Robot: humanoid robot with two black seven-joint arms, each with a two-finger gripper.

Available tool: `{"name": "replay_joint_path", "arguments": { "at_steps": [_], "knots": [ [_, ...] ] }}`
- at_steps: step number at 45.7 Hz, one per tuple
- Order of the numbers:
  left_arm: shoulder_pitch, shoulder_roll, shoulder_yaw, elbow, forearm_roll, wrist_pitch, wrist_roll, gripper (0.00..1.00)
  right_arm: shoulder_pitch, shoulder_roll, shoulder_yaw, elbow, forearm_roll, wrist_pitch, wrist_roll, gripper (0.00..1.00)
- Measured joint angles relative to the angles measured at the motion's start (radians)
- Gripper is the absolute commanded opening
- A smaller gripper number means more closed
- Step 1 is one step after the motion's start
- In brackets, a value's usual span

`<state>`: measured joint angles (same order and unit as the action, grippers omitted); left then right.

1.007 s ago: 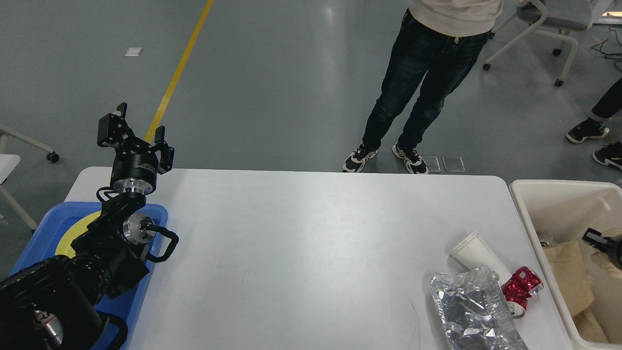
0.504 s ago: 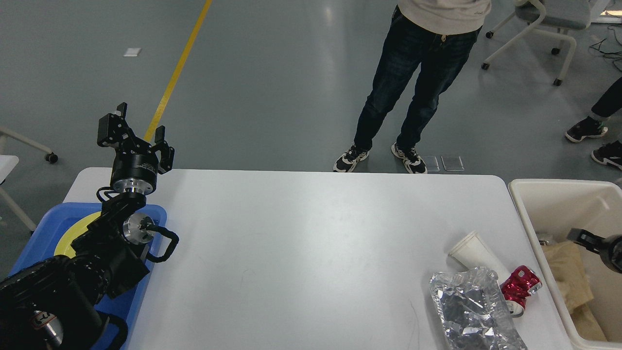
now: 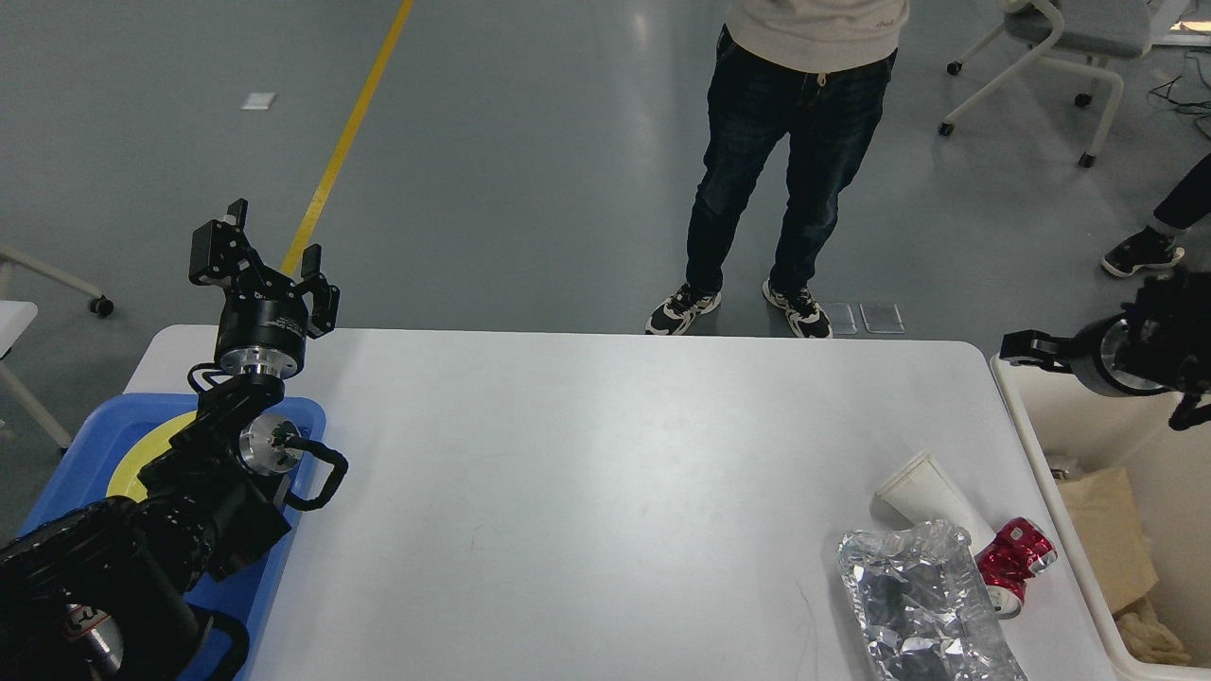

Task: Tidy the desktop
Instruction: 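Move the right gripper down onto the crumpled foil wrapper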

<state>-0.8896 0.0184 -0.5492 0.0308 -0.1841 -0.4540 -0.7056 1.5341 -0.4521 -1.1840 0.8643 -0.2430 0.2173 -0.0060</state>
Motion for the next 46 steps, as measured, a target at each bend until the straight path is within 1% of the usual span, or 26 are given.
{"name": "replay_joint_path", "arguments": {
  "at_steps": [6, 9, 12, 21, 25, 28, 32, 36, 40, 46],
  "knots": [
    [0.000, 0.000, 0.000, 0.000, 0.000, 0.000, 0.000, 0.96, 0.184, 0.061, -0.047, 0.152, -0.004, 0.117, 0.000, 1.00],
    [0.000, 0.000, 0.000, 0.000, 0.000, 0.000, 0.000, 0.96, 0.252, 0.096, -0.049, 0.199, -0.005, 0.189, 0.000, 1.00],
    [0.000, 0.000, 0.000, 0.000, 0.000, 0.000, 0.000, 0.96, 0.315, 0.131, -0.047, 0.247, -0.005, 0.239, 0.000, 1.00],
    [0.000, 0.000, 0.000, 0.000, 0.000, 0.000, 0.000, 0.96, 0.481, 0.216, -0.035, 0.478, -0.006, 0.274, 0.000, 1.00],
    [0.001, 0.000, 0.000, 0.000, 0.000, 0.000, 0.000, 0.96, 0.536, 0.251, -0.031, 0.537, -0.006, 0.294, 0.000, 1.00],
    [0.001, 0.000, 0.000, 0.000, 0.000, 0.000, 0.000, 0.96, 0.559, 0.271, -0.025, 0.547, -0.006, 0.337, 0.000, 1.00],
    [0.001, 0.000, 0.000, 0.000, -0.001, 0.000, 0.000, 0.96, 0.559, 0.282, -0.012, 0.541, -0.006, 0.399, 0.000, 1.00],
    [0.001, 0.000, 0.000, 0.000, -0.001, 0.000, 0.000, 0.96, 0.513, 0.284, -0.002, 0.523, -0.006, 0.423, -0.002, 1.00],
    [0.001, 0.000, 0.000, 0.000, -0.001, 0.000, 0.000, 0.96, 0.411, 0.285, 0.003, 0.495, -0.005, 0.424, -0.008, 1.00],
    [0.001, 0.000, 0.000, 0.000, 0.000, 0.000, 0.000, 0.96, 0.242, 0.294, 0.027, 0.440, 0.007, 0.373, -0.009, 1.00]
  ]
}}
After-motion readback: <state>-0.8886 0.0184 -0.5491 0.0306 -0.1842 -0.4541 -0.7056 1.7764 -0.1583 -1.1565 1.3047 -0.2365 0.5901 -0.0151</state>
